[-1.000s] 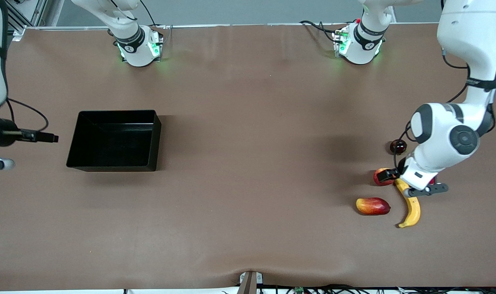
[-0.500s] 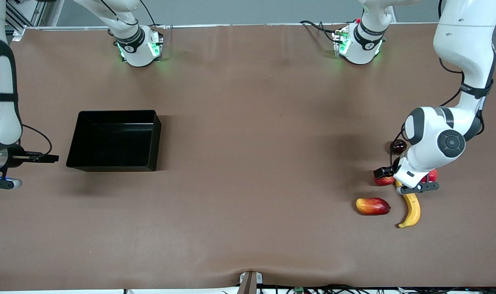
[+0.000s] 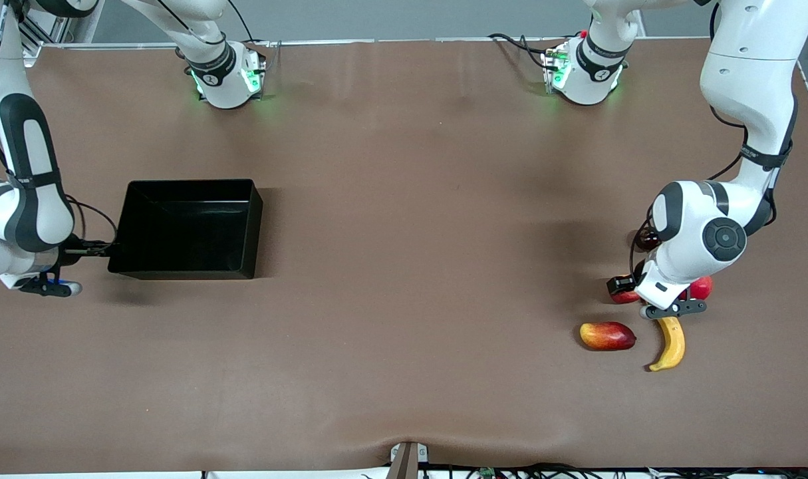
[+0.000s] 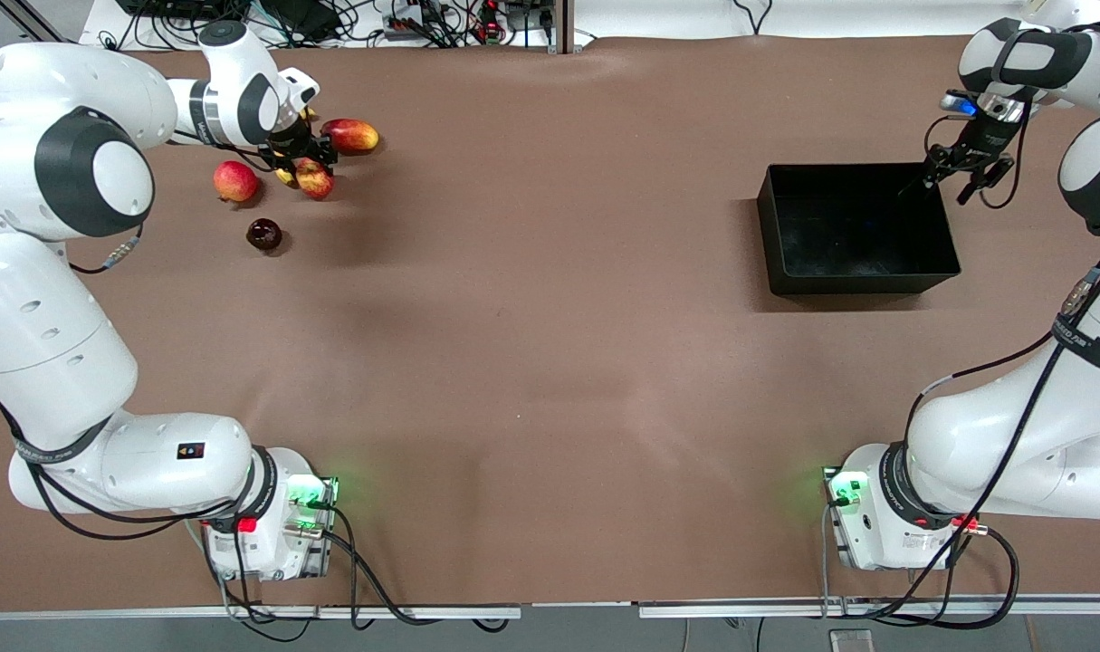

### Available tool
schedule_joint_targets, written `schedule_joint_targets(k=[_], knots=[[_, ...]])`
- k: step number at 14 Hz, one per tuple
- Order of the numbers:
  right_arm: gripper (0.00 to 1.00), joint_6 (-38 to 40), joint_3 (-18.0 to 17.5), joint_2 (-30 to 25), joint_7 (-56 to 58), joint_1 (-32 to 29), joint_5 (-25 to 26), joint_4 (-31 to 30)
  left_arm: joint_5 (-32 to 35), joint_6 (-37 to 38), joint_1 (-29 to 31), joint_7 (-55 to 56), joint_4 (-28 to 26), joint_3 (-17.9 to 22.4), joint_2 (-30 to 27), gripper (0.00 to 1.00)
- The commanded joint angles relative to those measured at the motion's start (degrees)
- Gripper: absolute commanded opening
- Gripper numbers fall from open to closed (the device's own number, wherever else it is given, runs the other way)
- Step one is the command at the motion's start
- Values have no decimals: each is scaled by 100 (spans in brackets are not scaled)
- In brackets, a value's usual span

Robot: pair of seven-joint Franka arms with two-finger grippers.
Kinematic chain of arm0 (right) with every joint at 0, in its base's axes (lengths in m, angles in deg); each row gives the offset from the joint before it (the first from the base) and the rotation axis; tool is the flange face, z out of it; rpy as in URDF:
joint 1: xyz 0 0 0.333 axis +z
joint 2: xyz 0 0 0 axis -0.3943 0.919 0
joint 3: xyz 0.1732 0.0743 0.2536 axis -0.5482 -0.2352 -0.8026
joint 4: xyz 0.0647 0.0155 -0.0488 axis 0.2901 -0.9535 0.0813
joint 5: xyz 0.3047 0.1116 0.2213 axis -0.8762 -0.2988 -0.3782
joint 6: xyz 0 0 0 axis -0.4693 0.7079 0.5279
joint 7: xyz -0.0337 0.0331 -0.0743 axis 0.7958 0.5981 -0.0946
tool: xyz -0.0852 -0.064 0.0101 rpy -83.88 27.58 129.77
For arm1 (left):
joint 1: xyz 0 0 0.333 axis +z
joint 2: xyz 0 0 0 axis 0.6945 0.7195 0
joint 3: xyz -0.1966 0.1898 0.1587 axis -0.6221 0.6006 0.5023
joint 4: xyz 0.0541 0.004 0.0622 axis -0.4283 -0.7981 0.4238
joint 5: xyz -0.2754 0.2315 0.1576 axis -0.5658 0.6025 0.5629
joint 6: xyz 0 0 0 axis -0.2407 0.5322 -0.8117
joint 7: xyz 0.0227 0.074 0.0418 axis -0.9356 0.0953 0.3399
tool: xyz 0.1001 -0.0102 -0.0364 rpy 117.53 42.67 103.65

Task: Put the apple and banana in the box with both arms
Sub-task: 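Grasp the red apple with the left gripper while the right gripper reaches the box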

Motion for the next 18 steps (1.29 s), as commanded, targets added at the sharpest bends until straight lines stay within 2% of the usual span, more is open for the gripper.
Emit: schedule_joint_targets(k=[1, 2, 4, 8, 15, 18], knots=[[3, -47, -72, -154, 772, -249, -208, -230, 101, -10, 3, -41, 2, -8, -223, 0], [0, -30, -72, -162, 826, -249, -243, -230, 101, 16, 3, -67, -7, -17, -372, 0], [0, 14, -72, -171, 827, -241, -244, -230, 101, 287, 3, -58, 46, -34, -741, 0], [0, 391, -89, -285, 809, -197, -296, -125, 83, 1491, -15, 3, 704, -166, -1199, 0], [0, 2112, -81, -295, 652, -21, -551, 1087, 13, 2072, -6, 293, 1039, -359, -1639, 0], [0, 2553, -89, -312, 152, 268, -778, 1325, 13, 2836, -32, 644, 1652, -570, -1631, 0]])
